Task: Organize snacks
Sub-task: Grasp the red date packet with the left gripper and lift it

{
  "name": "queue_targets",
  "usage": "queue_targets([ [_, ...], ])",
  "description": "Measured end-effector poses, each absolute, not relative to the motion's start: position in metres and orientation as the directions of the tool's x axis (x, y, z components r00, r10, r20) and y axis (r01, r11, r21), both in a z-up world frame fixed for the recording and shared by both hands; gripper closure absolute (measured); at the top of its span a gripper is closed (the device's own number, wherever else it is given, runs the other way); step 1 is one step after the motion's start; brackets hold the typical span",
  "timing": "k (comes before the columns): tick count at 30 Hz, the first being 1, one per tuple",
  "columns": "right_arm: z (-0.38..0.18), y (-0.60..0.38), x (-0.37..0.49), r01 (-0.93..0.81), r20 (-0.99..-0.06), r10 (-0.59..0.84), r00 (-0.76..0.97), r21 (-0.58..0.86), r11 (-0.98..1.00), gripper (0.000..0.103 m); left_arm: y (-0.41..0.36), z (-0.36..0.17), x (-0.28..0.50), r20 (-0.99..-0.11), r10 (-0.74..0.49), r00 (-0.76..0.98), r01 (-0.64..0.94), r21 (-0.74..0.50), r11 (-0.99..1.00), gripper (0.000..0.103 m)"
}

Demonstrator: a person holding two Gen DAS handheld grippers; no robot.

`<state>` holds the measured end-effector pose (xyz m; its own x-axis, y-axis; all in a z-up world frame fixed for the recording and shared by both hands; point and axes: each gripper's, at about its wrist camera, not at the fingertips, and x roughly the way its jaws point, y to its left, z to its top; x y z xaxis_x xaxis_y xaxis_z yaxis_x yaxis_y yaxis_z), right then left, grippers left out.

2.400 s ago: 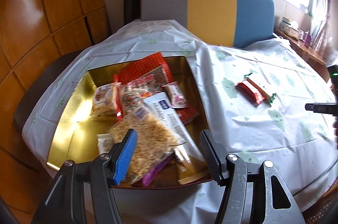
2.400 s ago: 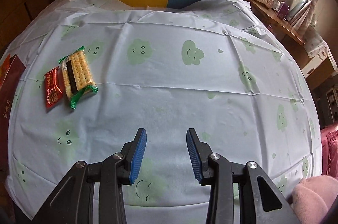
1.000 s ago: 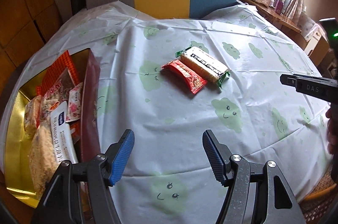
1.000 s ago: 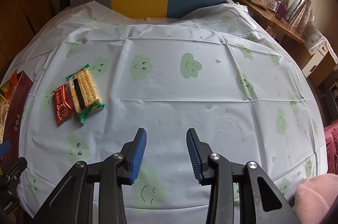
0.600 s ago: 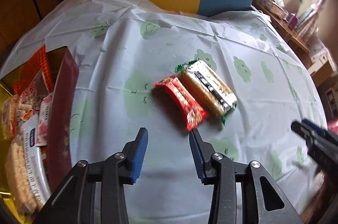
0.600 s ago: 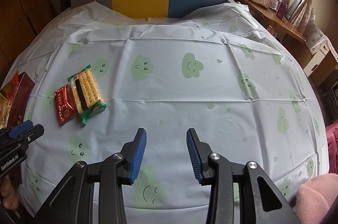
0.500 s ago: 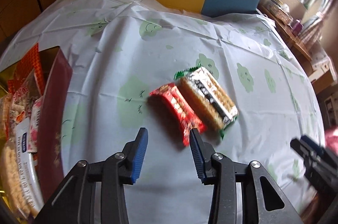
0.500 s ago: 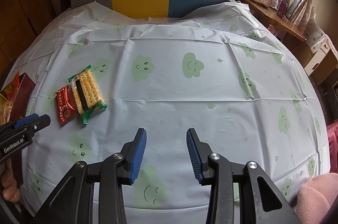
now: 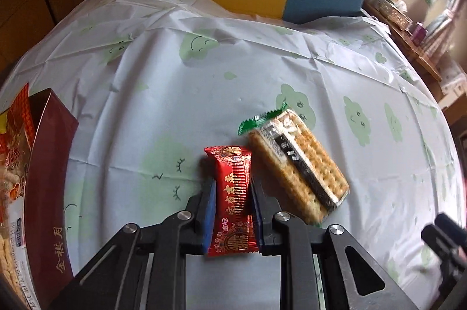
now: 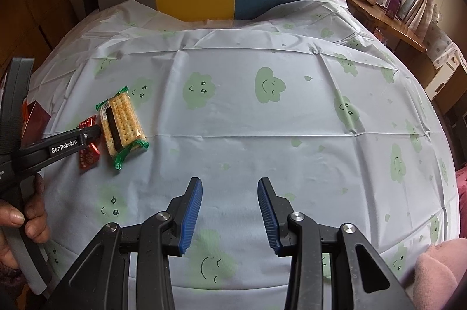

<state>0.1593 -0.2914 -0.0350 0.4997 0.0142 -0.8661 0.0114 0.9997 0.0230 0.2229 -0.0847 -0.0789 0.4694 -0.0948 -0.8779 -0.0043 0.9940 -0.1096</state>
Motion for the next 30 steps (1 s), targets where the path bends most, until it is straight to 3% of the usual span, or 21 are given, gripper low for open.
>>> queue_targets([
  [7, -0.036, -0.293, 0.160, 0.016, -0.870, 0.012, 0.494, 0.023, 1.000, 0.063, -0.082, -0.078, 0.162, -0.878, -0.098, 0.468, 0.089, -0.064, 0.994, 0.081],
  [15, -0.041, -0.290, 0.160, 0.011, -0.877, -0.014, 0.481, -0.011, 1.000, 0.063, -0.096, -0.093, 0.115, -0.782, -0.020, 0.623, 0.200, 0.134, 0.971, 0.077],
  [30, -0.056, -0.268, 0.158, -0.068, -0.900, -0.003, 0.436, -0.037, 0.997, 0.063, -0.082, -0.096, 0.106, -0.729, -0.089, 0.679, 0.202, 0.069, 0.977, 0.077],
])
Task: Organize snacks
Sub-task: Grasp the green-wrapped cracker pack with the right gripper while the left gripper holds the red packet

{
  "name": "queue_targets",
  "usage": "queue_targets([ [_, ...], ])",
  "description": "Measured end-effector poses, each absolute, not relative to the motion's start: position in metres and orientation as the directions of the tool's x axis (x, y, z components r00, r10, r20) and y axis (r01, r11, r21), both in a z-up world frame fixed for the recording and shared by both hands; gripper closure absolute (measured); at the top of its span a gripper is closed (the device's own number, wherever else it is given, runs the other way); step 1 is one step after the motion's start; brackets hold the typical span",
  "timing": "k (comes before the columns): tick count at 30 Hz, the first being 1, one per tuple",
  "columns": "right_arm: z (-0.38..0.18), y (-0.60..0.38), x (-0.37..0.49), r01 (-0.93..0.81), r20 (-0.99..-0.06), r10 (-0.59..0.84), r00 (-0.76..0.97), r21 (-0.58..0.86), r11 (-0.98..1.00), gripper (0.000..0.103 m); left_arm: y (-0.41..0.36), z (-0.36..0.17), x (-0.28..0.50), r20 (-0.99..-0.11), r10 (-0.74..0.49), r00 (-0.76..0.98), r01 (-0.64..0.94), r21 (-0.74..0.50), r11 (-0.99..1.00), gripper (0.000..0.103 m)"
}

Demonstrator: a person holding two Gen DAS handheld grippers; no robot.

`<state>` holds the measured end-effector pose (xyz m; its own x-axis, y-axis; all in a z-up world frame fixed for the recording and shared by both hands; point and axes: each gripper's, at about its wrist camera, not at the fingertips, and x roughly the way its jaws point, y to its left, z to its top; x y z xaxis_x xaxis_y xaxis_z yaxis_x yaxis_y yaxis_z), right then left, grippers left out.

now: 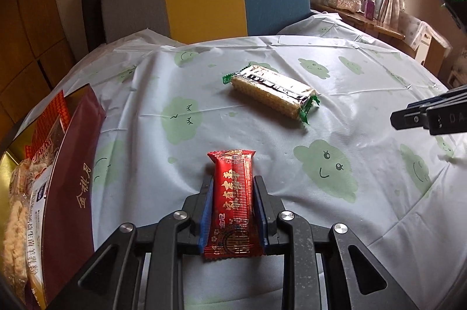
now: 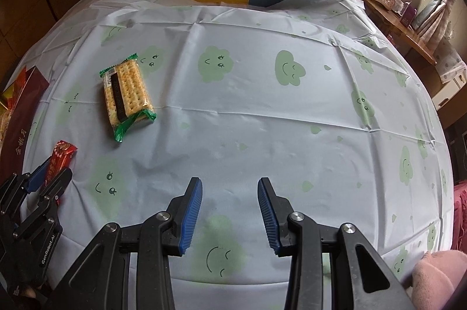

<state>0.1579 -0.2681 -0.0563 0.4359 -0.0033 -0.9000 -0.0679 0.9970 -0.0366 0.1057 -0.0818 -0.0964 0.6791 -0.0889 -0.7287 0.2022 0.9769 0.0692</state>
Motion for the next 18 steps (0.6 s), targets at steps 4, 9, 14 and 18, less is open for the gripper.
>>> queue_targets([
  [4, -0.058, -0.259, 0.156, -0.099, -0.910, 0.048, 0.412, 0.008, 0.995, 0.063, -0.077, -0.096, 0.104, -0.727, -0.108, 0.678, 0.204, 0.045, 0.978, 0.077],
  [9, -0.043, -0.238, 0.172, -0.164, -0.904, 0.122, 0.409, 0.059, 0.985, 0.063, -0.077, -0.097, 0.104, -0.726, -0.117, 0.678, 0.205, 0.034, 0.978, 0.077],
  [14, -0.041, -0.201, 0.212, -0.241, -0.892, 0.202, 0.405, 0.110, 0.964, 0.050, -0.076, -0.097, 0.104, -0.725, -0.118, 0.678, 0.205, 0.032, 0.978, 0.076],
  [18, -0.050, -0.177, 0.242, -0.272, -0.896, 0.225, 0.383, 0.123, 0.954, 0.046, -0.076, -0.097, 0.105, -0.724, -0.124, 0.678, 0.205, 0.025, 0.979, 0.076],
])
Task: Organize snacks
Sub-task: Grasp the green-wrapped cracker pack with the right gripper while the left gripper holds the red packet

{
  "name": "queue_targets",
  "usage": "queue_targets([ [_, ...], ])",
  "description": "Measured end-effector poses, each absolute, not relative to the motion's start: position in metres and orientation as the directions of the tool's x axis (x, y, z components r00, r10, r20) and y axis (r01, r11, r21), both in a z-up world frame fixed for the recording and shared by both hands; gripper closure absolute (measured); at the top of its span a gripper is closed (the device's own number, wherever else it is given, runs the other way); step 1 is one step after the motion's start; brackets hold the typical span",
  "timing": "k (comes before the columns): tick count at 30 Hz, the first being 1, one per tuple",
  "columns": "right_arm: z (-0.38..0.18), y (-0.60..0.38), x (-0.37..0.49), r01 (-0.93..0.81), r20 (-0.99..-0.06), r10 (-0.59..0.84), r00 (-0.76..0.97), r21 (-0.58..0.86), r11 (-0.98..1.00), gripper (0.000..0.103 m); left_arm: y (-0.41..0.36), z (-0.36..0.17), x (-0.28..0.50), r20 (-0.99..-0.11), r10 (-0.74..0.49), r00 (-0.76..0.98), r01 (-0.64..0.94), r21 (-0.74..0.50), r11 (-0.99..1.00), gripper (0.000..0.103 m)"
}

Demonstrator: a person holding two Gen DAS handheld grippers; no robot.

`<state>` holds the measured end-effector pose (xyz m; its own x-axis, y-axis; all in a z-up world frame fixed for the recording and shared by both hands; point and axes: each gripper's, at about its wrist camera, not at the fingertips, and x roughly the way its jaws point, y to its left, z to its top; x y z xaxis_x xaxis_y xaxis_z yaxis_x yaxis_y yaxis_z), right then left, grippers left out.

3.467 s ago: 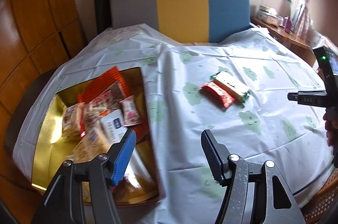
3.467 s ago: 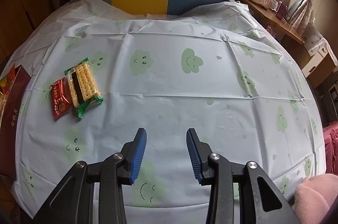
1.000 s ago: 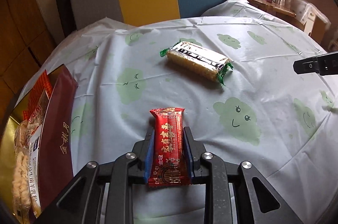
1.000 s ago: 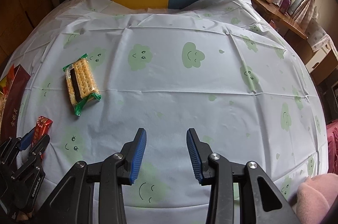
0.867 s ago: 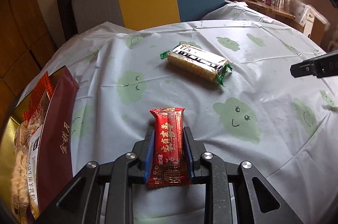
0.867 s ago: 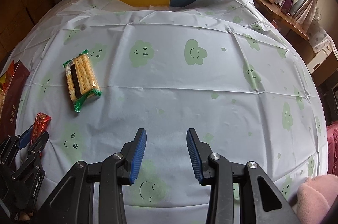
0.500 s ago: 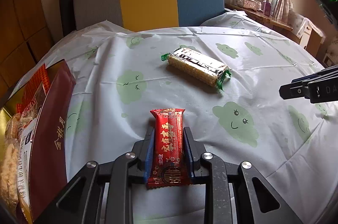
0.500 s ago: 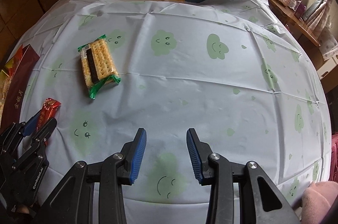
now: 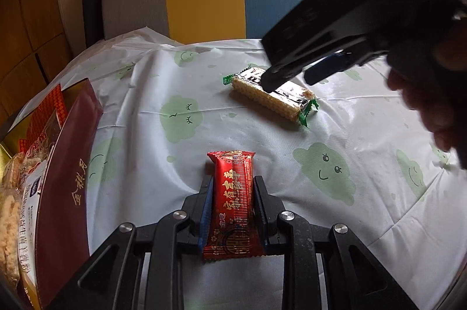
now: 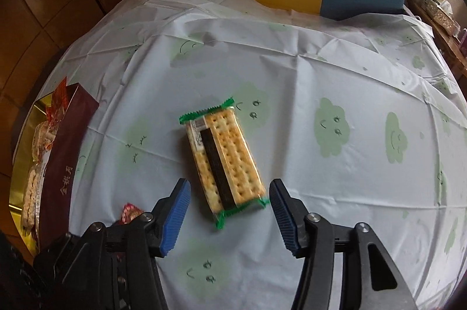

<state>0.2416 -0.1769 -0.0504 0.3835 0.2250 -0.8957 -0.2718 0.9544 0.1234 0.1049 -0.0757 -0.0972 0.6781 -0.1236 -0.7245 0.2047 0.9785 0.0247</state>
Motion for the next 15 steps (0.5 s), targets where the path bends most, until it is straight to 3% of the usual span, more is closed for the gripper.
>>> queue_targets([
  [6, -0.076, -0.150, 0.267, -0.320, -0.926, 0.122, 0.359, 0.000, 0.947, 0.046, -0.076, -0.099, 0.104, -0.721, -0.122, 0.682, 0.206, 0.029, 0.978, 0.076],
  [7, -0.078, -0.147, 0.266, -0.330, -0.926, 0.115, 0.359, -0.010, 0.944, 0.051, -0.076, -0.099, 0.104, -0.721, -0.123, 0.682, 0.206, 0.028, 0.978, 0.076],
  [15, -0.068, -0.162, 0.211, -0.383, -0.942, 0.103, 0.320, -0.029, 0.923, 0.053, -0.076, -0.098, 0.103, -0.719, -0.122, 0.684, 0.207, 0.031, 0.978, 0.076],
])
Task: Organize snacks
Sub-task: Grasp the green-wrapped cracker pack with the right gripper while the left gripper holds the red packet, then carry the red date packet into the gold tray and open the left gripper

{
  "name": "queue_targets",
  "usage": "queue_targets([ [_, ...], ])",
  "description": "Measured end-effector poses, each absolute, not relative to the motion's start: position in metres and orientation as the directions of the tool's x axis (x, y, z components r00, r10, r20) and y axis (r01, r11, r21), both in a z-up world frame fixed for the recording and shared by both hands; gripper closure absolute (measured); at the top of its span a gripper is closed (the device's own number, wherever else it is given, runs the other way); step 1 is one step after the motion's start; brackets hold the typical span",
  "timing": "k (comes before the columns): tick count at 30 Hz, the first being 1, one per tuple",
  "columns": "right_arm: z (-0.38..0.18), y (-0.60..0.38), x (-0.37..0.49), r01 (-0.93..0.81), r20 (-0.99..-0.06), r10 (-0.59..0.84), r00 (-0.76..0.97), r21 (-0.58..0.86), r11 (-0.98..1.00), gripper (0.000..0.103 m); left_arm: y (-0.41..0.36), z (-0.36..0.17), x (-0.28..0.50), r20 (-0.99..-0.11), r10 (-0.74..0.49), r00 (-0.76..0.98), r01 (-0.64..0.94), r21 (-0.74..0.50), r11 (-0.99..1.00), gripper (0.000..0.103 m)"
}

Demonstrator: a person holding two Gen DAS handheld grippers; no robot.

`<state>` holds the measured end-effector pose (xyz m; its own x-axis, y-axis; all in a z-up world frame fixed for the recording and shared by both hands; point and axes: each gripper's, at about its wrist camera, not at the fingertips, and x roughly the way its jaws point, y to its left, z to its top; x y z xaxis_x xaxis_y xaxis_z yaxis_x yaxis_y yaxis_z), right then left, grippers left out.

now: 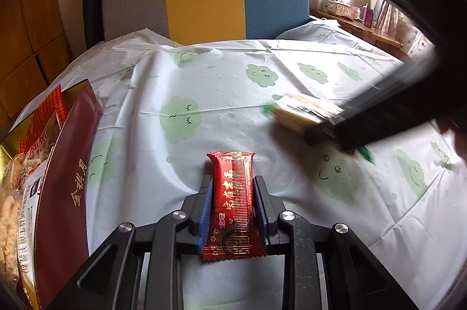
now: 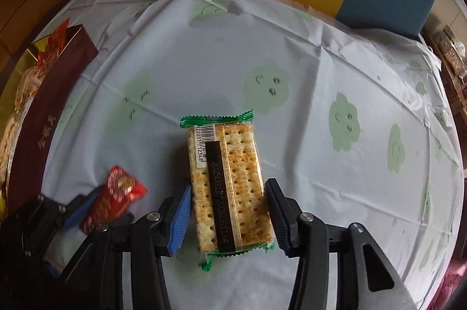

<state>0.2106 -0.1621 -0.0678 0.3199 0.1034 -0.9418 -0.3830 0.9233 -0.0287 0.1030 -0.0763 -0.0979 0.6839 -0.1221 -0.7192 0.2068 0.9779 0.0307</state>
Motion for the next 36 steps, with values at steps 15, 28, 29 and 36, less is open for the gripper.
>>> queue_targets([
  [15, -0.093, -0.236, 0.144, -0.272, -0.950, 0.127, 0.286, 0.046, 0.961, 0.052, -0.079, -0.098, 0.104, -0.723, -0.106, 0.682, 0.207, 0.053, 0.977, 0.076],
  [28, -0.094, -0.220, 0.142, -0.332, -0.947, 0.057, 0.315, -0.053, 0.942, 0.052, -0.083, -0.098, 0.104, -0.728, -0.074, 0.682, 0.206, 0.095, 0.974, 0.076],
  [29, -0.094, -0.219, 0.142, -0.338, -0.947, 0.057, 0.316, -0.056, 0.939, 0.053, -0.084, -0.097, 0.104, -0.731, -0.067, 0.679, 0.206, 0.102, 0.973, 0.076],
  [36, -0.095, -0.225, 0.148, -0.338, -0.950, 0.096, 0.297, -0.011, 0.941, 0.052, -0.079, -0.090, 0.107, -0.775, -0.088, 0.625, 0.198, 0.049, 0.979, 0.078],
])
